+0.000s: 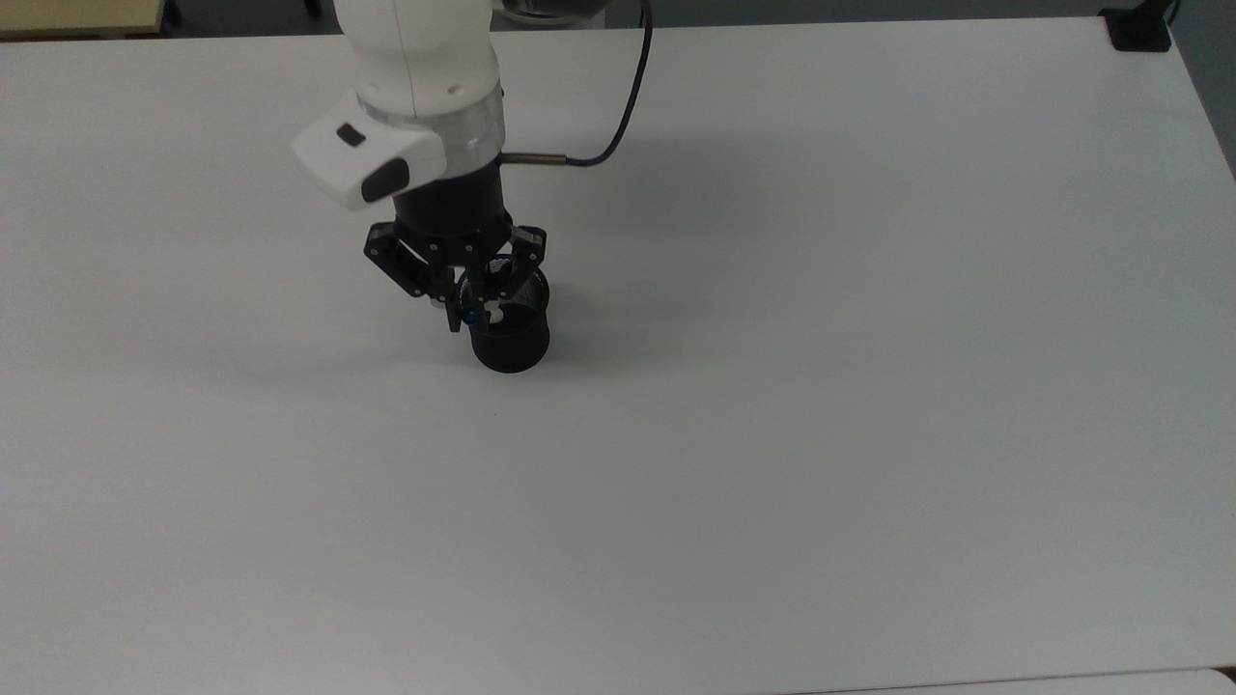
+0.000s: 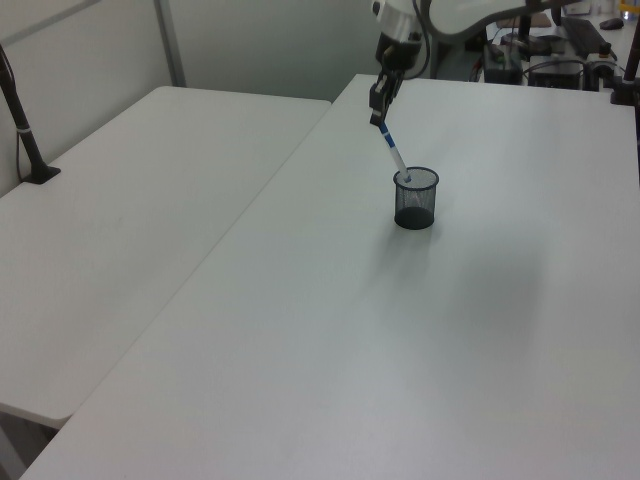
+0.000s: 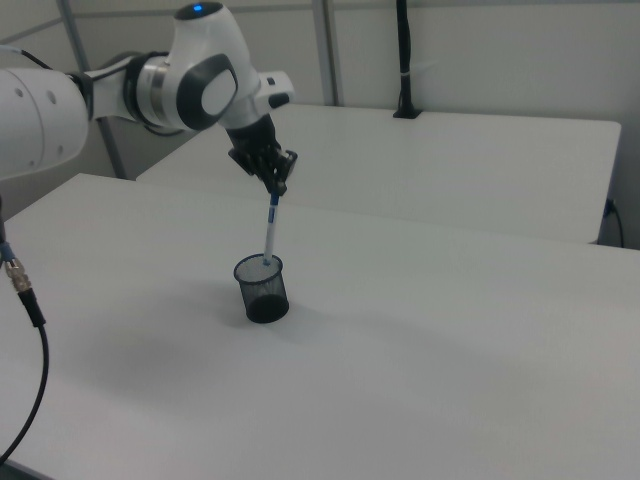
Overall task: Remove the marker
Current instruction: 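Close the gripper on the marker and lift it out of the cup, then carry the marker away from the cup and lower it to the table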
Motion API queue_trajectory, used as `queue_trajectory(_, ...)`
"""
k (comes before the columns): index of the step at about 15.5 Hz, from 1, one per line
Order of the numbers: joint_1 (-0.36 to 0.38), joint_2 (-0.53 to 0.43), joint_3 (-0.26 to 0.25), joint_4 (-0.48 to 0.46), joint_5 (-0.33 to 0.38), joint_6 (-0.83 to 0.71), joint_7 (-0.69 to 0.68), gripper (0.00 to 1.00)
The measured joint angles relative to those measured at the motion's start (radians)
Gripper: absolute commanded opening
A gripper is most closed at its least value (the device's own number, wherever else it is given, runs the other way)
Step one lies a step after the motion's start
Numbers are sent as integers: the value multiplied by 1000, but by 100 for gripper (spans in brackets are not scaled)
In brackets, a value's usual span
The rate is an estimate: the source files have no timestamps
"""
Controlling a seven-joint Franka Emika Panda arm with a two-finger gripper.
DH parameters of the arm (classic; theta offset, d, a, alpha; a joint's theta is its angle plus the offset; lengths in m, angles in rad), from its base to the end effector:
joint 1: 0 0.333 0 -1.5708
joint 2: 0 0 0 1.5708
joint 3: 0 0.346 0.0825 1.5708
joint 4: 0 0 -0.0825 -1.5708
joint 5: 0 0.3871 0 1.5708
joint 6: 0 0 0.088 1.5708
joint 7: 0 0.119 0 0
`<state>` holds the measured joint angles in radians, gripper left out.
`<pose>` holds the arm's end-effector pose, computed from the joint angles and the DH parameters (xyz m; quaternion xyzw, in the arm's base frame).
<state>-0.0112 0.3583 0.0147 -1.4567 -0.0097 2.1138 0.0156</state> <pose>0.7133 0.0003 0.5268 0.9888 -0.0050 0.1489 0.0006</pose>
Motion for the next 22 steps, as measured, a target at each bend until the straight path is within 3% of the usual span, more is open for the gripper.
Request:
queue_trajectory(7, 10, -110, -1, 4, 53, -64, 16, 0)
queue_trajectory(13, 122, -120, 1, 5, 140, -308, 21, 0)
queue_trajectory(16, 204, -92, 1, -1, 147, -388, 50, 0)
queue_trajectory(22, 325, 54, 1, -29, 146, -401, 58, 0)
